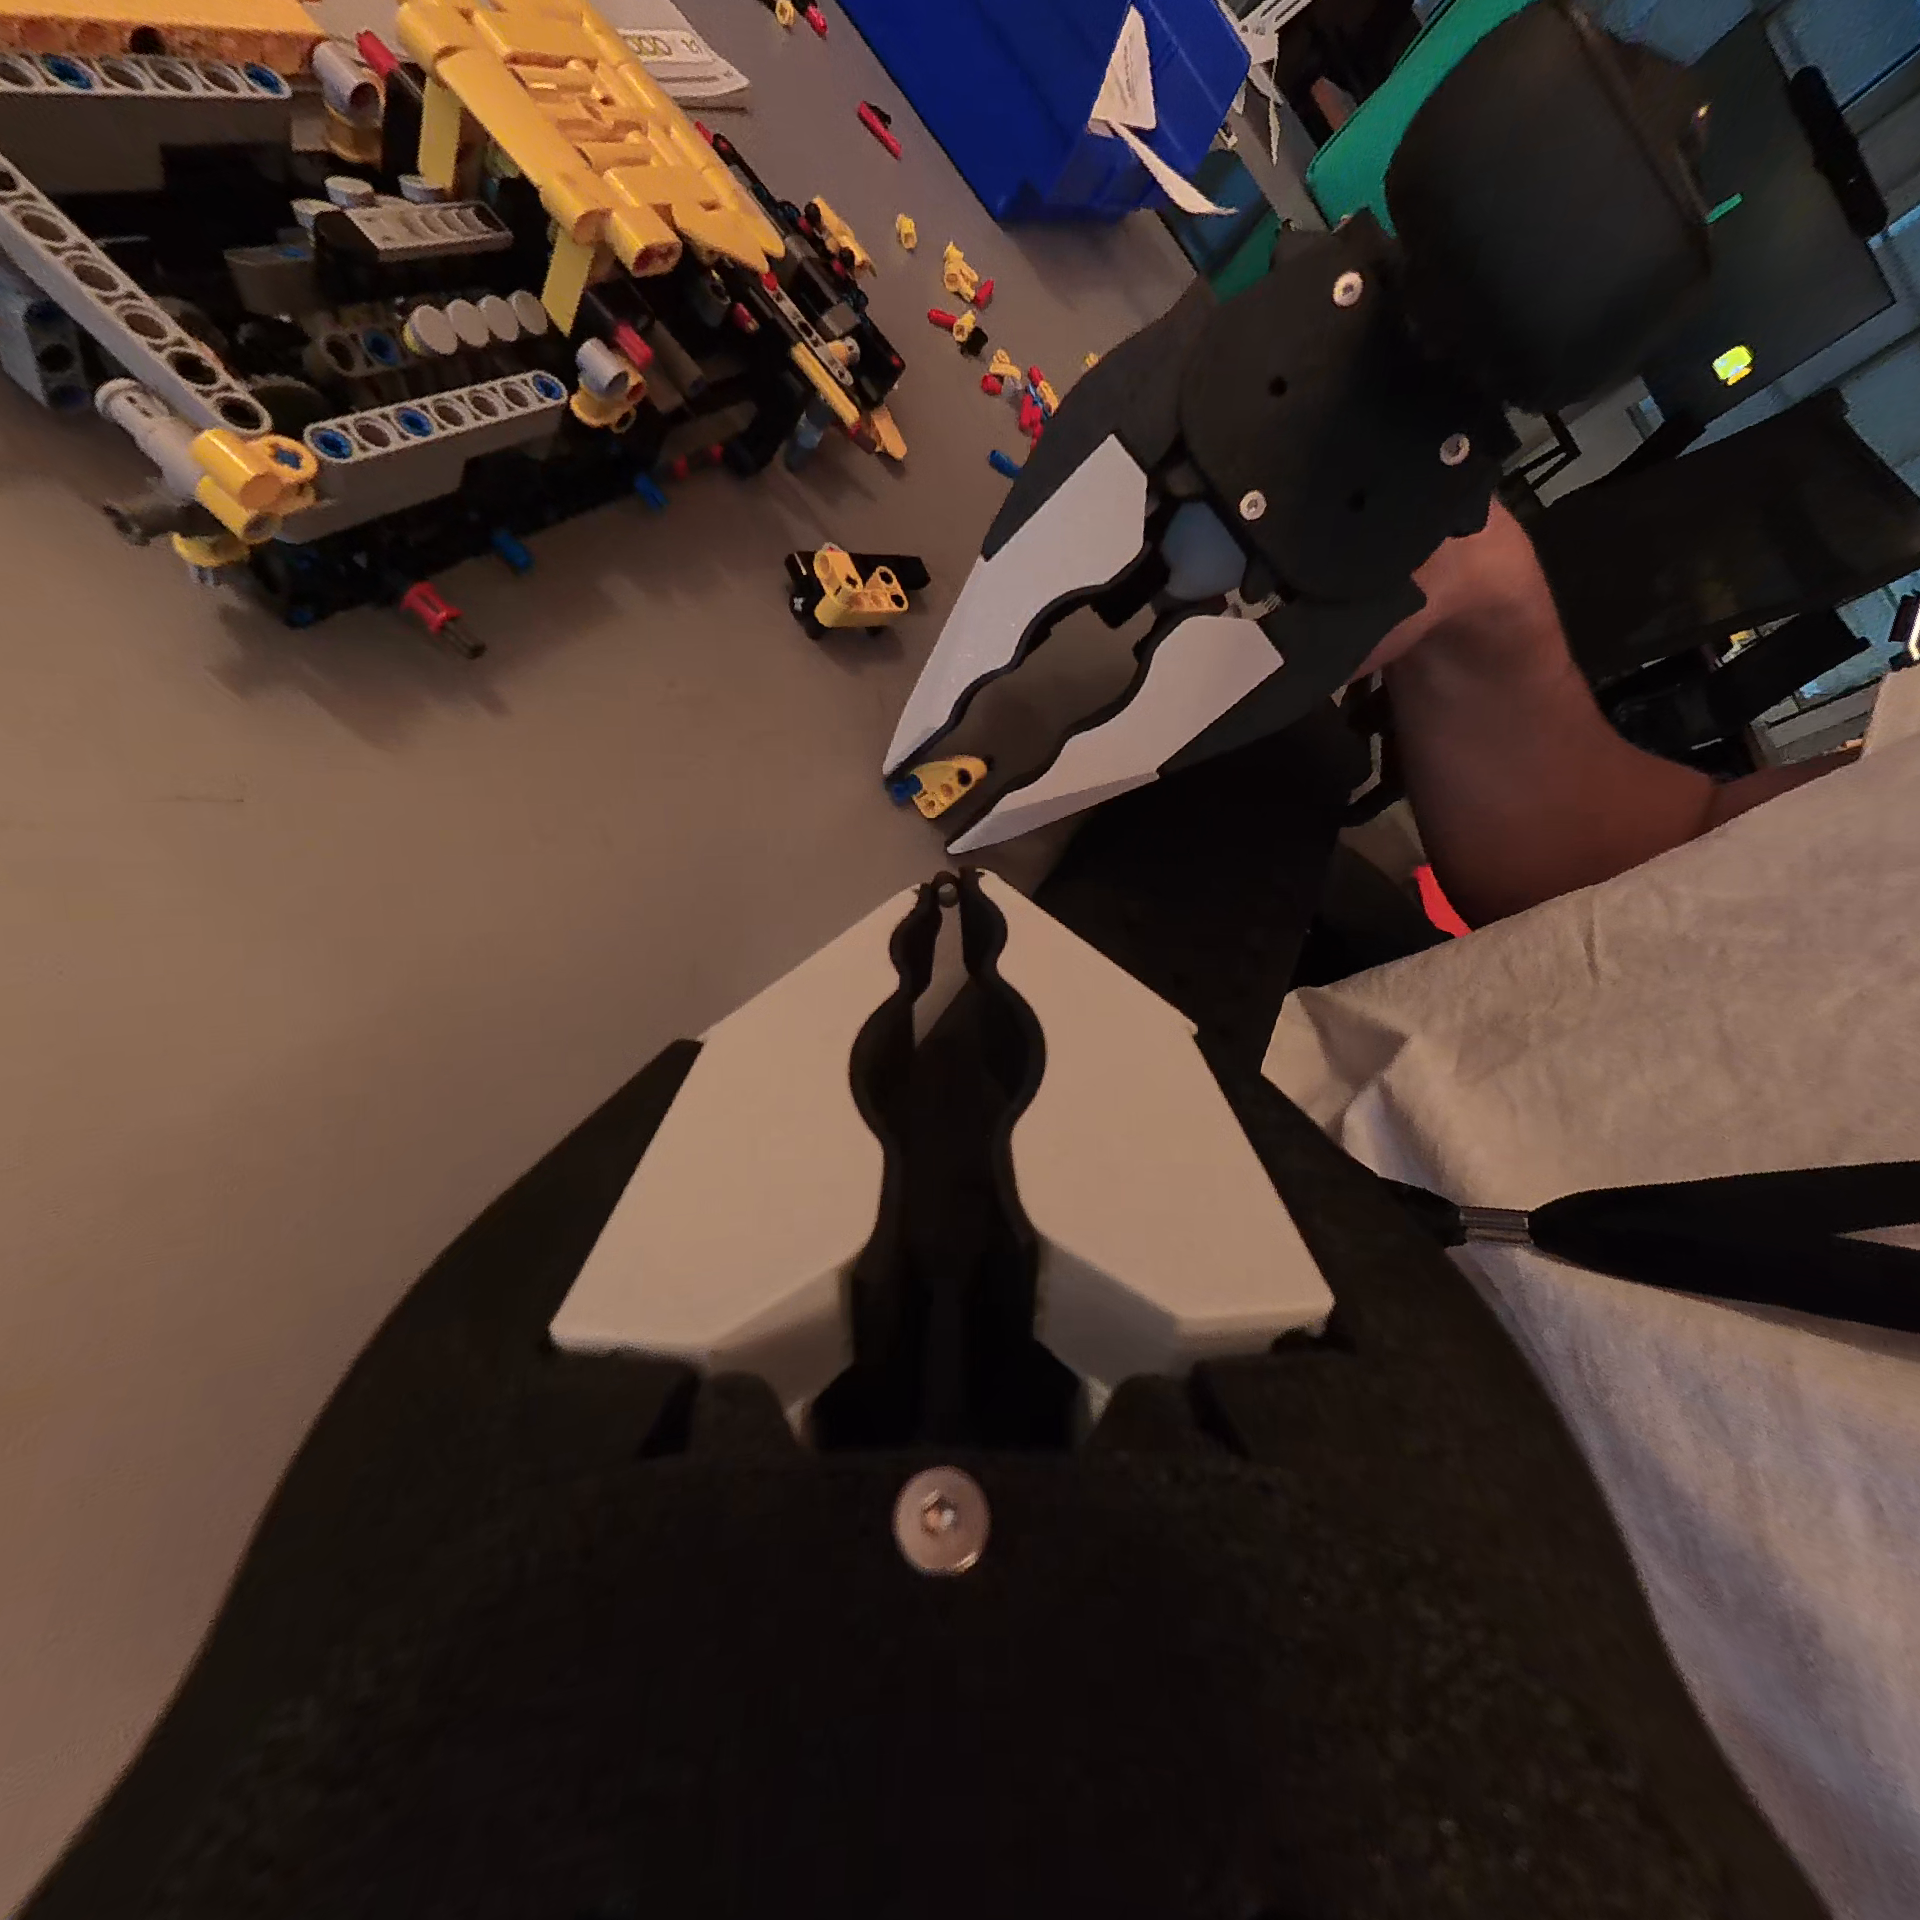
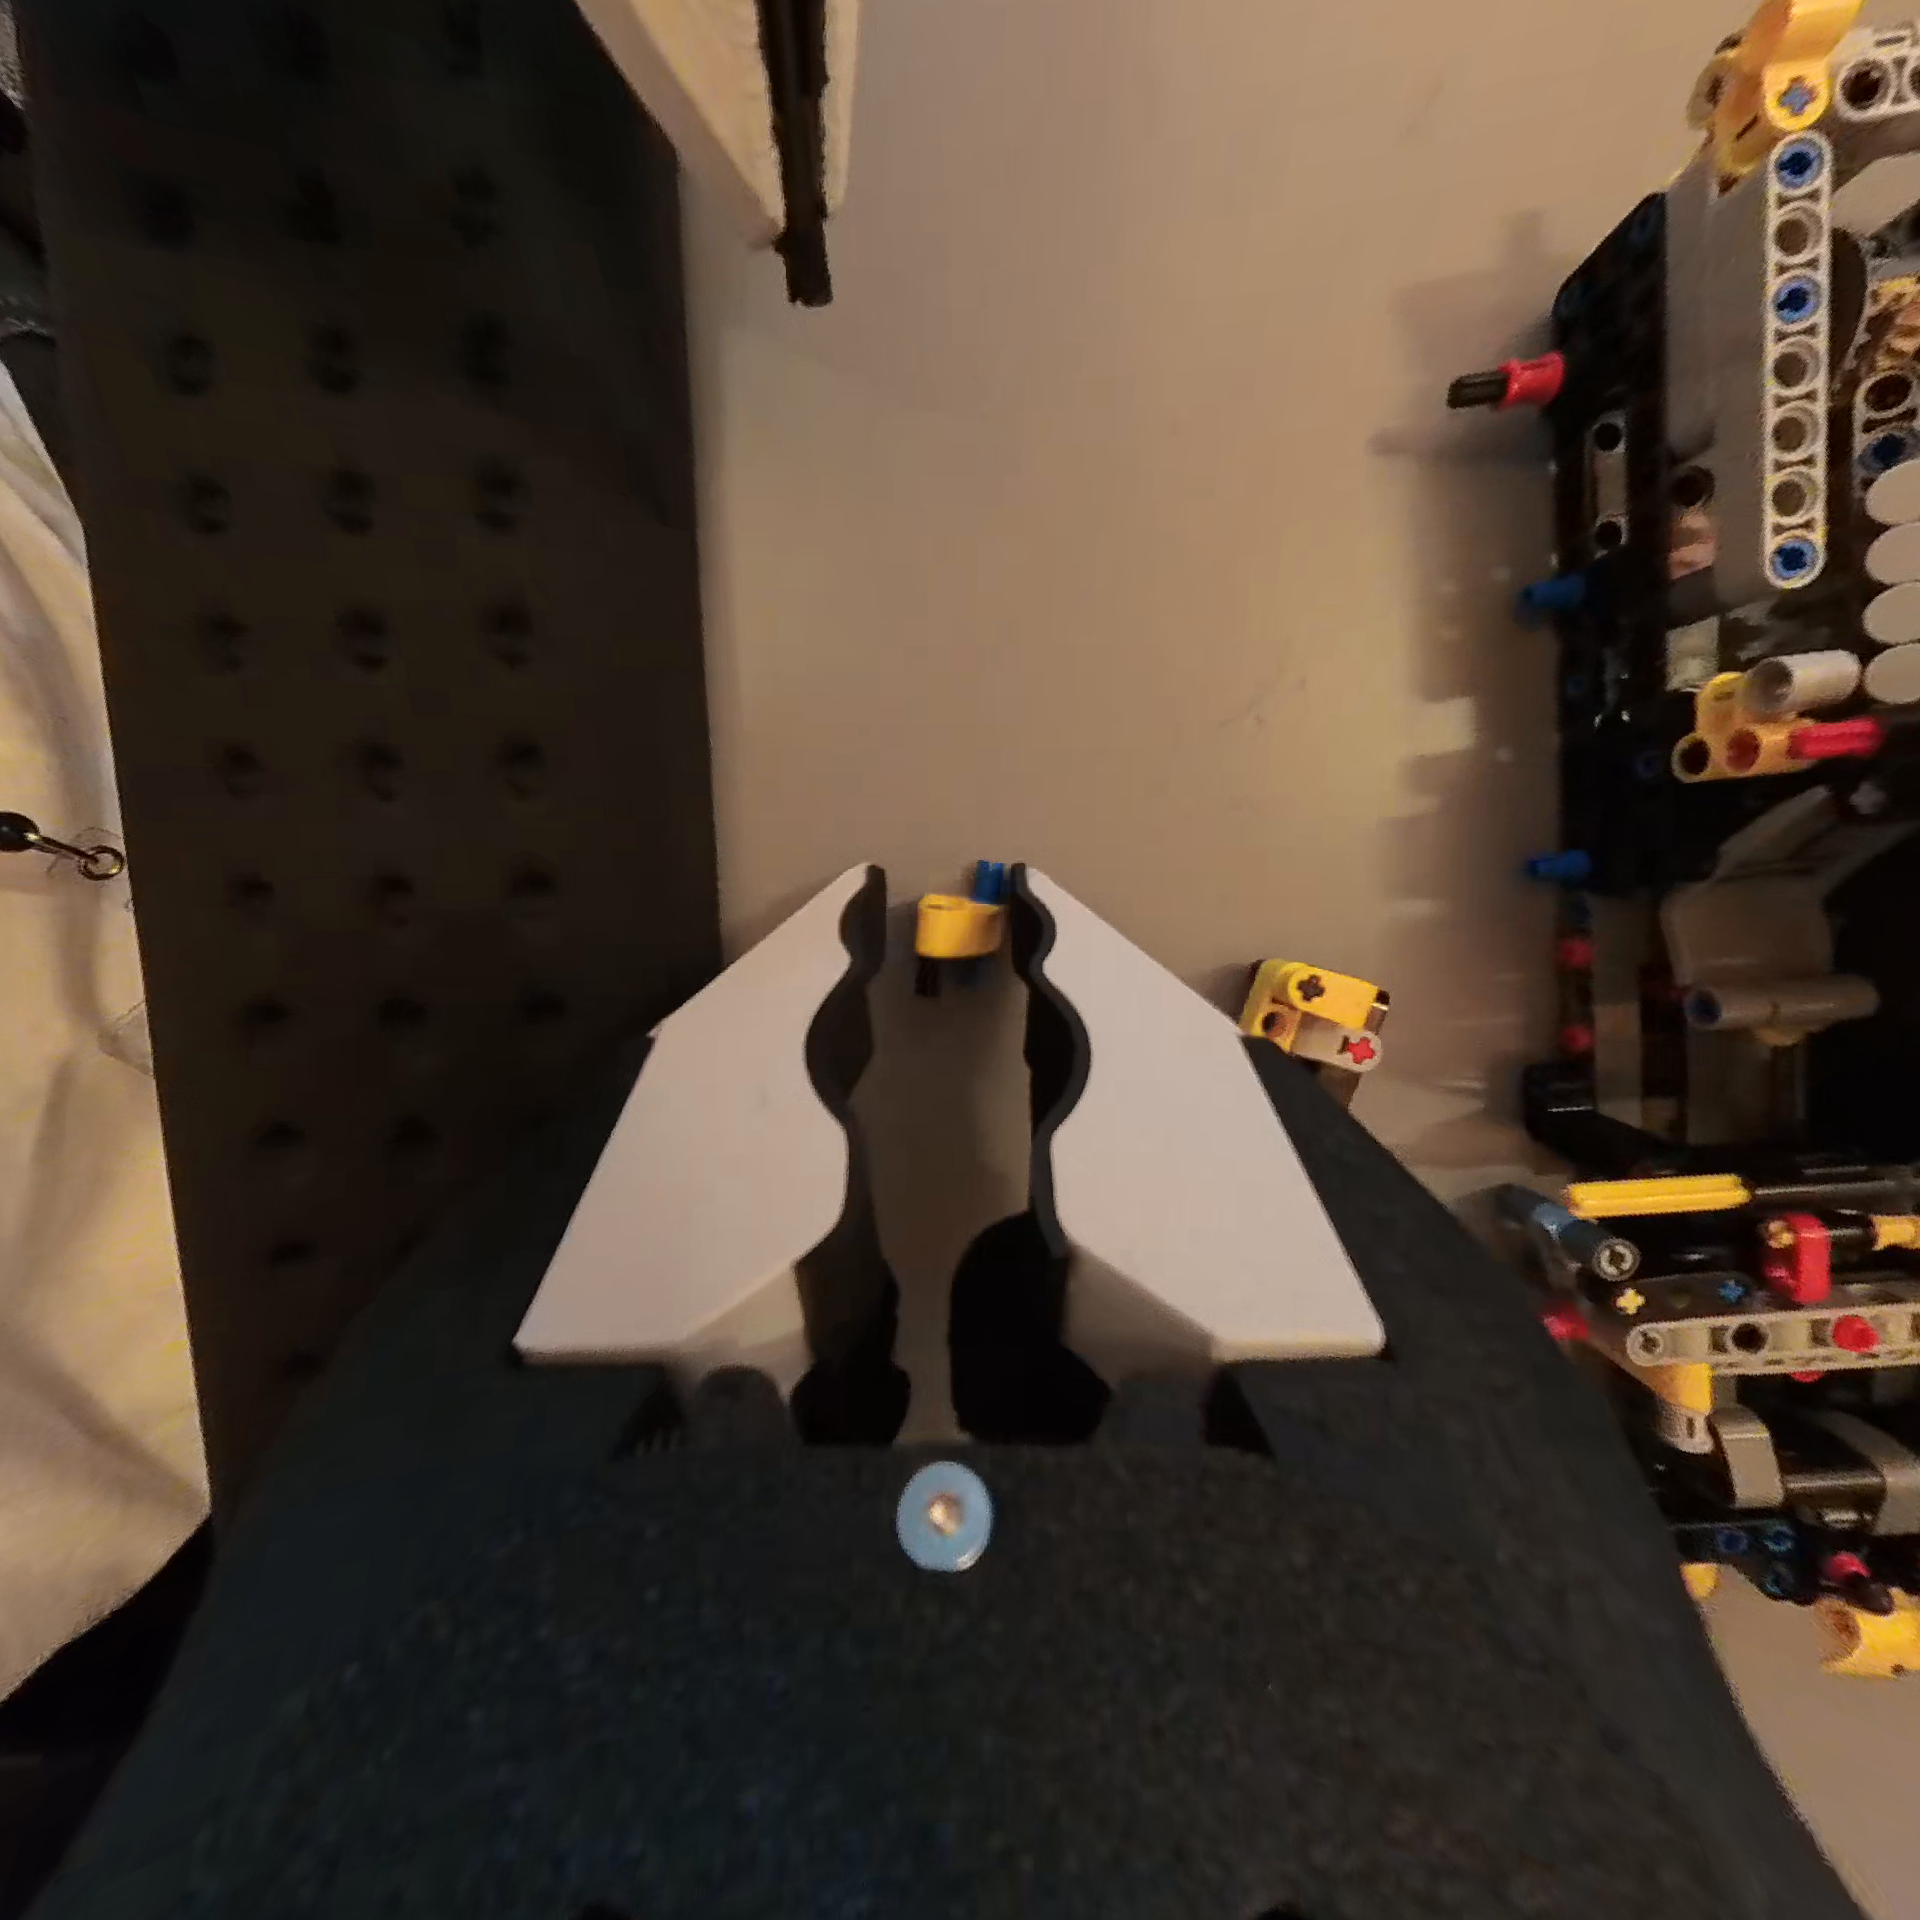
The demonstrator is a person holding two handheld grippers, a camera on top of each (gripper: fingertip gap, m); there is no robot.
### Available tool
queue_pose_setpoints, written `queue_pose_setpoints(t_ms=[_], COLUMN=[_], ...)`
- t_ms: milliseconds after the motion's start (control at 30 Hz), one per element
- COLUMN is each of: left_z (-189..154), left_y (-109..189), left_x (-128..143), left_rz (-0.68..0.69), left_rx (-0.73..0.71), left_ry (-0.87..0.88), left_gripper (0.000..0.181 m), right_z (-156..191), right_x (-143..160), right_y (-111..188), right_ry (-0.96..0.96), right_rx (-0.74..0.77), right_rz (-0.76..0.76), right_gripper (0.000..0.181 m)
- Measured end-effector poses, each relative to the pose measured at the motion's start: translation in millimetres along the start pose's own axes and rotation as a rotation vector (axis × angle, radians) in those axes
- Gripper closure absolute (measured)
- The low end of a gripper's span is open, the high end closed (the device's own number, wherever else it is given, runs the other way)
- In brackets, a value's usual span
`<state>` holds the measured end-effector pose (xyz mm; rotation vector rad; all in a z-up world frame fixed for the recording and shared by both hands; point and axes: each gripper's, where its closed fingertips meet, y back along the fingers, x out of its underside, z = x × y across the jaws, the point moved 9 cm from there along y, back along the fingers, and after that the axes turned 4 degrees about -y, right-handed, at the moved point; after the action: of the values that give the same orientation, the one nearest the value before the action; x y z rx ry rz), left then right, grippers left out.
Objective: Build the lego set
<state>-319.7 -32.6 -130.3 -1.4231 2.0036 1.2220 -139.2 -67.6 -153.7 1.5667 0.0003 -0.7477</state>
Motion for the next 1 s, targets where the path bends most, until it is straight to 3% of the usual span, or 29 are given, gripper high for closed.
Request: queue_pose_setpoints(t_ms=[200,367,533,767,1000], left_z=[-0.2,1.6,4.1,-1.7,-10.4], left_y=[-1.1,-6.3,-11.8,-15.7,-23.9], left_x=[-1.3,-2.2,-2.1,-10.2,-9.4], left_rz=[-0.008,-0.022,-0.037,-0.183,-0.164], left_rx=[0.012,0.045,0.075,0.21,0.239], left_ry=[0.005,0.036,0.075,0.162,0.169], left_gripper=[0.177,0.177,0.177,0.178,0.178], right_z=[-1.7,1.1,0.2,17.9,25.9], right_x=[5.1,11.0,14.0,-11.2,-21.5], right_y=[13.3,5.9,2.1,30.8,41.8], right_ry=[-0.069,-0.076,-0.048,0.042,0.074], right_rx=[0.037,0.017,0.056,0.124,0.19], right_rz=[-0.063,-0.115,-0.158,-0.397,-0.463], right_gripper=[0.154,0.154,0.167,0.166,0.166])
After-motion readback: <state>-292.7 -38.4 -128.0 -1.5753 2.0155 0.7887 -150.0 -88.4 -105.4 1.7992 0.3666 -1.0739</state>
